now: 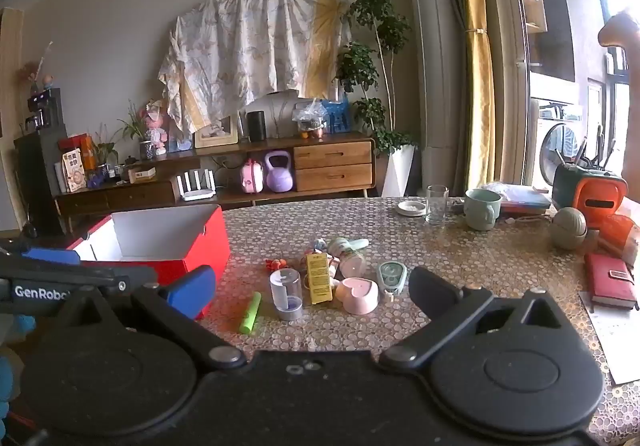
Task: Organize rigid objects
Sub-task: 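Move both tools toward the items on the table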
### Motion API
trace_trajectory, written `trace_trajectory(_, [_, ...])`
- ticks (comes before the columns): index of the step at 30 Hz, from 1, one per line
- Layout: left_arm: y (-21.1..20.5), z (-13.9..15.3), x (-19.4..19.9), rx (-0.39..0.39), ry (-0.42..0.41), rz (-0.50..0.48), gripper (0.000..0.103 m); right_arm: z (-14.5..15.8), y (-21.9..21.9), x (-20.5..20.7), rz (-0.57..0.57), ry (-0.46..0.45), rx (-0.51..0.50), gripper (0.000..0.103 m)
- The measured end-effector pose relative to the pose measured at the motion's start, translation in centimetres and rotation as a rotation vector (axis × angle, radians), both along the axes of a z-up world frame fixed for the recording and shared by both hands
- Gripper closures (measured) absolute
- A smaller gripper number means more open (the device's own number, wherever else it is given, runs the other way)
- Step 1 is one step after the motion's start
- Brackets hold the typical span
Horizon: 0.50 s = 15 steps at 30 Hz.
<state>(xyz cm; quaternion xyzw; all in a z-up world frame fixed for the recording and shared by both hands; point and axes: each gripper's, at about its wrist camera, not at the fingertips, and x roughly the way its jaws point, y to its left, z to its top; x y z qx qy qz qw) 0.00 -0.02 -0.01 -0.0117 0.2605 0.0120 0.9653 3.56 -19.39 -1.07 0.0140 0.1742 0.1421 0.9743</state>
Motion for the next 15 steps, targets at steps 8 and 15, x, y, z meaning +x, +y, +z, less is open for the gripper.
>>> trace_trajectory(8, [0.7, -0.5, 0.2, -0.04, 0.032, -0.011, 0.005, 0.0, -0.2, 0.1, -0.001, 0.004, 0.006, 0.0])
trace_trajectory(15, [0.5, -0.5, 0.7, -0.044, 0.044, -0.018, 0.005, -0.4, -0.6, 0.0, -0.006, -0.003, 0.006, 0.0])
